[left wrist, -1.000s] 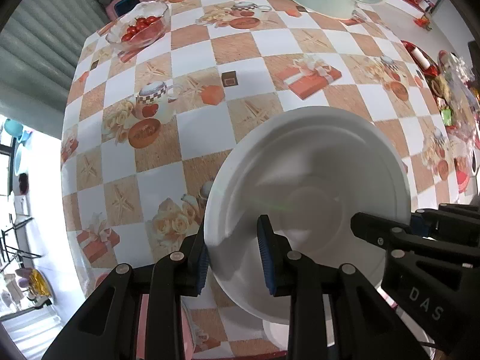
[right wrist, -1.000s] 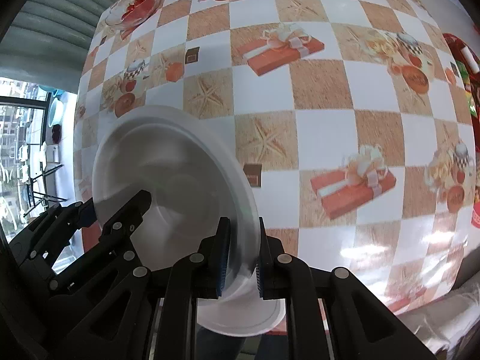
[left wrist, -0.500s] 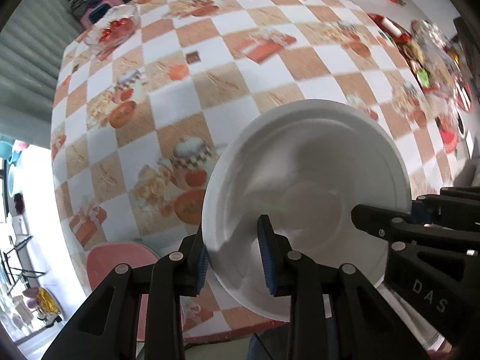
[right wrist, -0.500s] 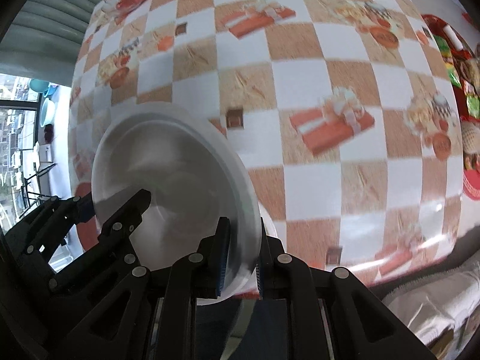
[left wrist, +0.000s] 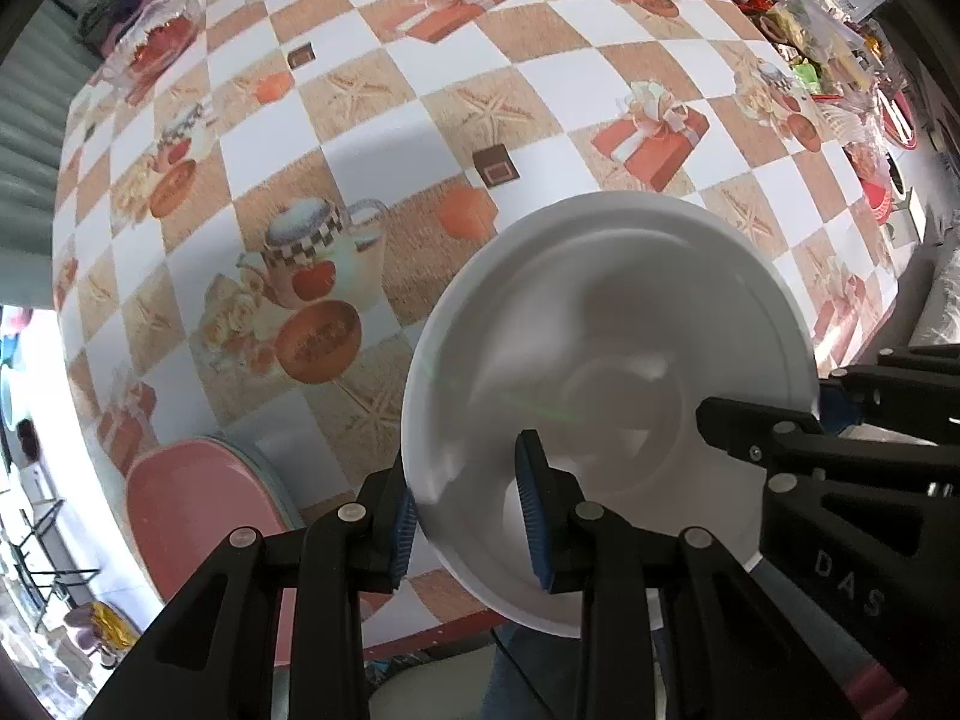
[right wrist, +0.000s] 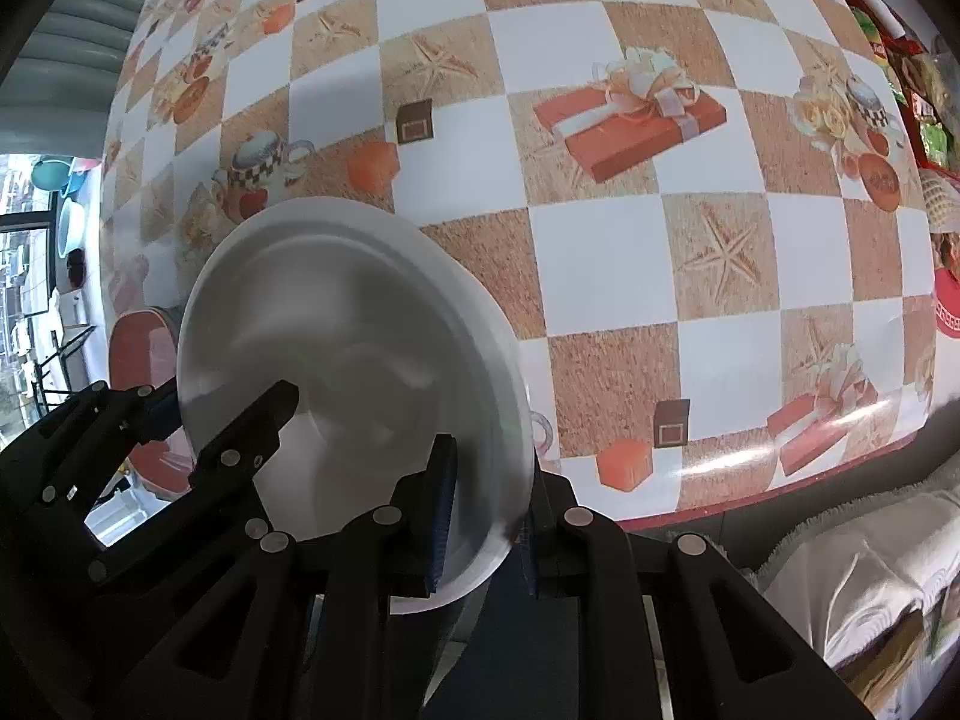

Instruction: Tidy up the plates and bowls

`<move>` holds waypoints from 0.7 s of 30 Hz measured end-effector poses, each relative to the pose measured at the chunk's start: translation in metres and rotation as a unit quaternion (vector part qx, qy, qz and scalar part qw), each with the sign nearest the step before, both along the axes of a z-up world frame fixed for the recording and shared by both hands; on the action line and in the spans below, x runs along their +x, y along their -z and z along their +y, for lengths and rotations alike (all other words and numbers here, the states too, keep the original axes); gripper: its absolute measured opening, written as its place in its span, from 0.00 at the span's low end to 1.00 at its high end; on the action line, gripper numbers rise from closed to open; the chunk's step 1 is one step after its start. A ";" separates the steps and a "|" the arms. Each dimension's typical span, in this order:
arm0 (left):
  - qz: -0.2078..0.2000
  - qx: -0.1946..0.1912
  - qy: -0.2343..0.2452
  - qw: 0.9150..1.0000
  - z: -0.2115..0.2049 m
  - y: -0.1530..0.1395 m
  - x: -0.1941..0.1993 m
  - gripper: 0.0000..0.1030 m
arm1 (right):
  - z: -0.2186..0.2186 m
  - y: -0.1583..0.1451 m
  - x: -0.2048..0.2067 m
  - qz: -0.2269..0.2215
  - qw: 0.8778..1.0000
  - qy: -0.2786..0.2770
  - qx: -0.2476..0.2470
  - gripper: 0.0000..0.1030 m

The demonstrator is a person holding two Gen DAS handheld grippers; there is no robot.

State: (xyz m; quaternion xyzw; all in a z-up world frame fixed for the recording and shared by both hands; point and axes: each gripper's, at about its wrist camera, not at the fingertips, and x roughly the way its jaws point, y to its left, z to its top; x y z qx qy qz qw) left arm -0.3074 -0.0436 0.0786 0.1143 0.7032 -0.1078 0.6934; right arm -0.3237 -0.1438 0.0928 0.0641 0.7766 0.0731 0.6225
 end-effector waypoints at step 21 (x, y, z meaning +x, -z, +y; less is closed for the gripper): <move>-0.090 -0.030 -0.022 0.995 0.063 -0.066 -0.008 1.00 | -0.028 -0.050 0.007 -0.064 0.998 0.021 -0.008 0.99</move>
